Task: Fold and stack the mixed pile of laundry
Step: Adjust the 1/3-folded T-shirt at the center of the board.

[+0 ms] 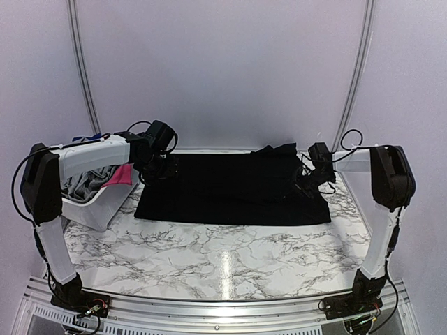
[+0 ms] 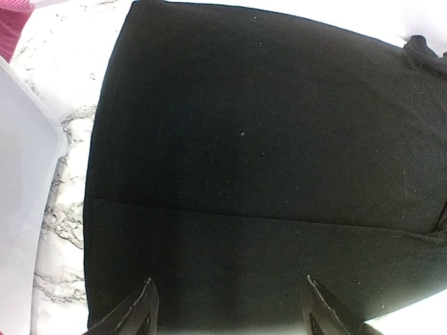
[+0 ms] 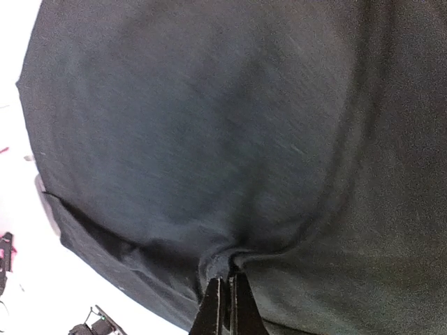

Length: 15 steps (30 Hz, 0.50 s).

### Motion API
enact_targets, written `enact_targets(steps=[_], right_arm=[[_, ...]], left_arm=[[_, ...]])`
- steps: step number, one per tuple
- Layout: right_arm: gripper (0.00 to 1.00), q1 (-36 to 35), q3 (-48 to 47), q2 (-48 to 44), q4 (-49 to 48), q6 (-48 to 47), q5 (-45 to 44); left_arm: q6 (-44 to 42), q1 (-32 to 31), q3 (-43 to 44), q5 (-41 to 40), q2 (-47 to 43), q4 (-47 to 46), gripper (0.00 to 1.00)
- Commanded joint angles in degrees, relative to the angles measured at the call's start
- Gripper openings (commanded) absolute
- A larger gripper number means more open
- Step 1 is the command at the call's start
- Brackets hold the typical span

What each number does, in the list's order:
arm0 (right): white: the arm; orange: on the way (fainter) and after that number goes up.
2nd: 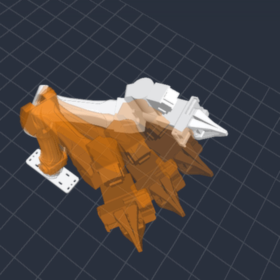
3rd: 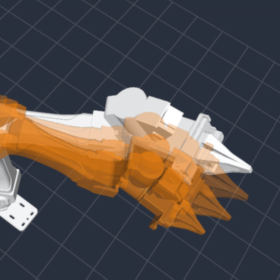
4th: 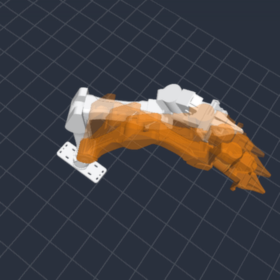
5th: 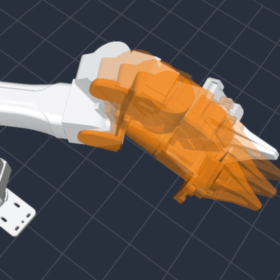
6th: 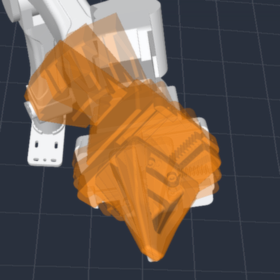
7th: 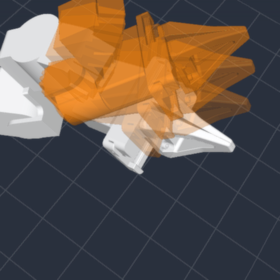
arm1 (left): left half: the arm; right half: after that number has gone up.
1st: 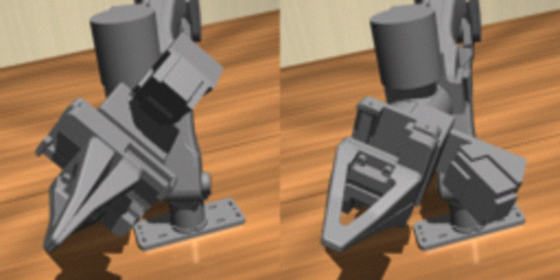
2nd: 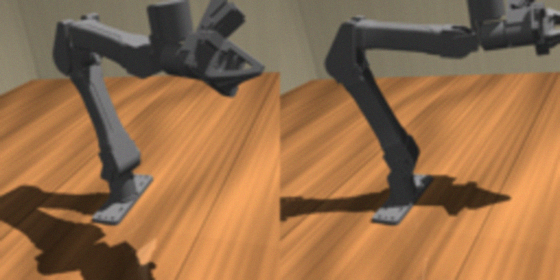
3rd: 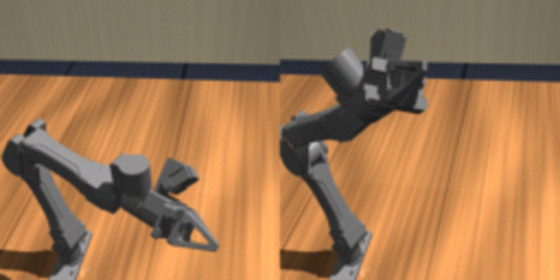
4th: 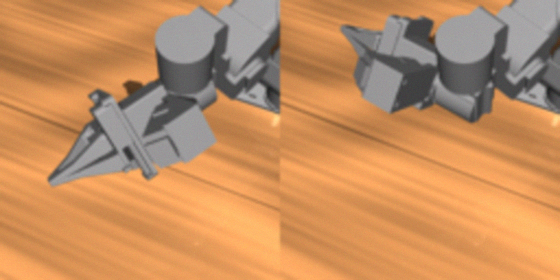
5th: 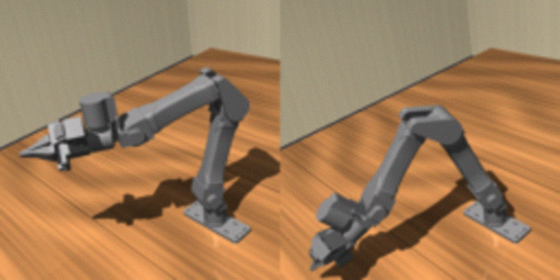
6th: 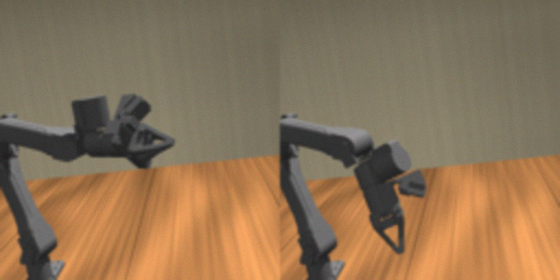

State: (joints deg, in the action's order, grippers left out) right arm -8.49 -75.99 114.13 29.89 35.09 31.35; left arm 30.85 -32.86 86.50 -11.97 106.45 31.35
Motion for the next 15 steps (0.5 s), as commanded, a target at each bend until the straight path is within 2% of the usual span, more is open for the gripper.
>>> enact_targets(steps=[1, 9, 15], right_arm=[[0.0, -0.8, -5.6, -0.6, -4.0, 1.4, 1.4], [0.0, -2.2, -19.0, 8.5, -5.9, 1.1, 3.9], [0.0, -3.6, -30.6, 16.5, -2.7, 0.4, 4.3]], left_arm=[[-0.3, 0.5, 0.1, 0.4, 0.1, -0.1, 0.73], [-0.2, 1.0, 0.2, 0.2, 0.3, -0.1, 0.73], [-0.1, 1.3, 0.0, 0.2, 0.6, -0.1, 0.73]])
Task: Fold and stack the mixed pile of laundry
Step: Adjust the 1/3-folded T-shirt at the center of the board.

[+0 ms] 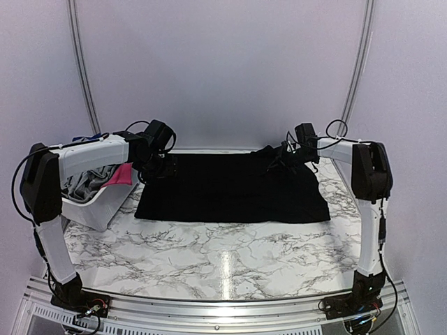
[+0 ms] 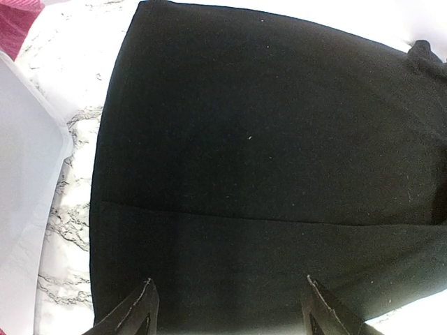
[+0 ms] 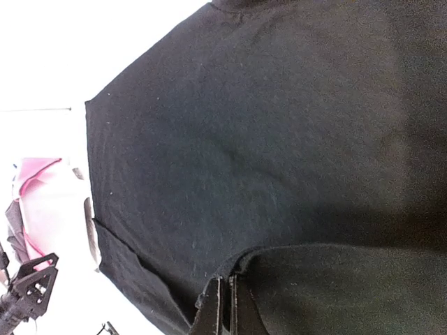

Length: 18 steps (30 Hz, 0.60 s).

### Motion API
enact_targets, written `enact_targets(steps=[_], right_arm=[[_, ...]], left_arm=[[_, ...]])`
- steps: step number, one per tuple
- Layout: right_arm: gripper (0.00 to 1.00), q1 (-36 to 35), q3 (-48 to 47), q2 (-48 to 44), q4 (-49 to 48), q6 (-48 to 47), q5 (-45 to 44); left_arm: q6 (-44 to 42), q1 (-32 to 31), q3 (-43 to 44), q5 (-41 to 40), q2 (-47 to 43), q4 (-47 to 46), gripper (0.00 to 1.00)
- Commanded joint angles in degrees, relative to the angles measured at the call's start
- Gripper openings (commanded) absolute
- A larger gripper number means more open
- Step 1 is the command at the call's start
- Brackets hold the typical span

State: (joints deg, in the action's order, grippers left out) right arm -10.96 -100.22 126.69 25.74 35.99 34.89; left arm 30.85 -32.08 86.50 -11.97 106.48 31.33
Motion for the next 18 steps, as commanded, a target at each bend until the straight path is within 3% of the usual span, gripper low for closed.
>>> enact_targets(steps=[1, 5, 8, 12, 18], right_arm=[[0.0, -1.2, -7.6, 4.8, 2.4, -0.7, 0.8], [0.33, -1.2, -9.7, 5.1, 5.8, -2.9, 0.5], [0.45, -0.9, -7.7, 0.1, 7.2, -6.0, -0.6], [0.47, 1.0, 2.4, -10.0, 7.9, -9.9, -1.3], [0.44, 7.6, 25.9, -25.7, 9.3, -13.8, -5.0]], left_arm=[[0.0, 0.5, 0.0, 0.2, 0.6, -0.1, 0.73], [-0.1, 0.6, -0.2, 0.3, 0.7, -0.1, 0.73], [-0.7, 0.6, -0.6, 0.9, 0.8, -0.1, 0.74], [-4.0, 0.1, -1.3, 3.5, 1.4, -0.6, 0.74], [-10.4, -2.1, -2.8, 7.1, 2.9, -0.8, 0.73]])
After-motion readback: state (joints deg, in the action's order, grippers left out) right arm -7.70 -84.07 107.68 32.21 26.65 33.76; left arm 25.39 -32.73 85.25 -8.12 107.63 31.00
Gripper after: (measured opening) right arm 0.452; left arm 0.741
